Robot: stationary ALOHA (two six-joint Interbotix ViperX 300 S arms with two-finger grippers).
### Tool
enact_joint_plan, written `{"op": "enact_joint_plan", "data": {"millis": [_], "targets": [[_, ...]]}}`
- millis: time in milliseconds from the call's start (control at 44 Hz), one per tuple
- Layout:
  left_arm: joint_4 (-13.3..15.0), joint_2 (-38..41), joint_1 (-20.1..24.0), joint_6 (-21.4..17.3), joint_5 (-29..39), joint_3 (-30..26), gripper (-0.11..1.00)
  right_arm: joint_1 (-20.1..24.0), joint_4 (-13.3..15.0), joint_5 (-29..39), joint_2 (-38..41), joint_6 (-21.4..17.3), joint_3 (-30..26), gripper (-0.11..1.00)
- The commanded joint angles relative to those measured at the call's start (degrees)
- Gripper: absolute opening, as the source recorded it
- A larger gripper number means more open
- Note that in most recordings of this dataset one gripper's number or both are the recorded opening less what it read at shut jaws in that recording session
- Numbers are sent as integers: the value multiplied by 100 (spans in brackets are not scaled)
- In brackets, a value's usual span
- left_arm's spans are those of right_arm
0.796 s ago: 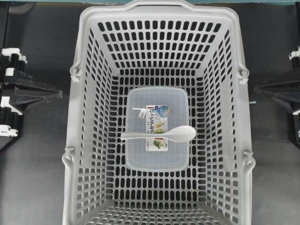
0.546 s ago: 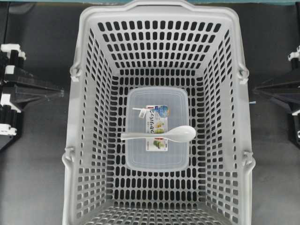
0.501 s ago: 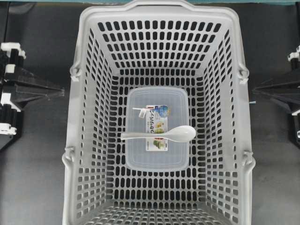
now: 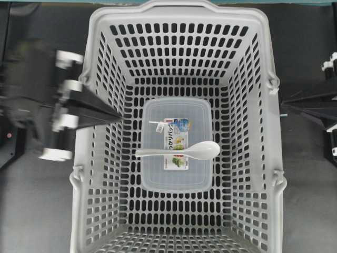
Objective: Pick up the chinese spoon from the shopping basket with the left arm.
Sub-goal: 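Move the left gripper down into the basket toward the white spoon, then position the open left gripper around the white spoon's handle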
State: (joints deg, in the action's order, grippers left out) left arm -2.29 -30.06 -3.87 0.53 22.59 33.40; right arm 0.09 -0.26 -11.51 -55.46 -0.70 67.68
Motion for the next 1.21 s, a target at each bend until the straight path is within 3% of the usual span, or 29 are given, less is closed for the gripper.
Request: {"op": "enact_joint_plan", "data": {"millis": [0, 250, 341, 455, 523, 637, 705, 819, 1183], "targets": [[-26, 510, -26, 26, 308, -589, 0, 9, -26, -9, 35, -18, -44, 11], [-26, 1529, -62, 35, 1213, -1529, 0, 9, -18, 26, 26, -114, -44, 62], [-26, 1881, -79, 35, 1564, -1828, 0, 9, -26, 123, 26, -114, -35, 73], [-26, 2171, -141, 53, 1731, -2057, 2, 9, -26, 211, 18, -114, -35, 73], [-26, 2408, -167, 114, 1828, -2215, 11, 9, -18, 211, 18, -114, -26, 72], [-26, 2751, -220, 316, 2039, -2435, 41, 9, -18, 211, 9, -114, -18, 72], [-26, 3032, -229, 554, 2276, -2602, 64, 9, -18, 220, 9, -114, -18, 72], [-26, 3393, -246, 782, 2487, -2777, 87, 9, -26, 211, 9, -114, 9, 72], [-26, 4052, -290, 879, 2522, -2813, 85, 9, -26, 211, 9, -114, 26, 72]]}}
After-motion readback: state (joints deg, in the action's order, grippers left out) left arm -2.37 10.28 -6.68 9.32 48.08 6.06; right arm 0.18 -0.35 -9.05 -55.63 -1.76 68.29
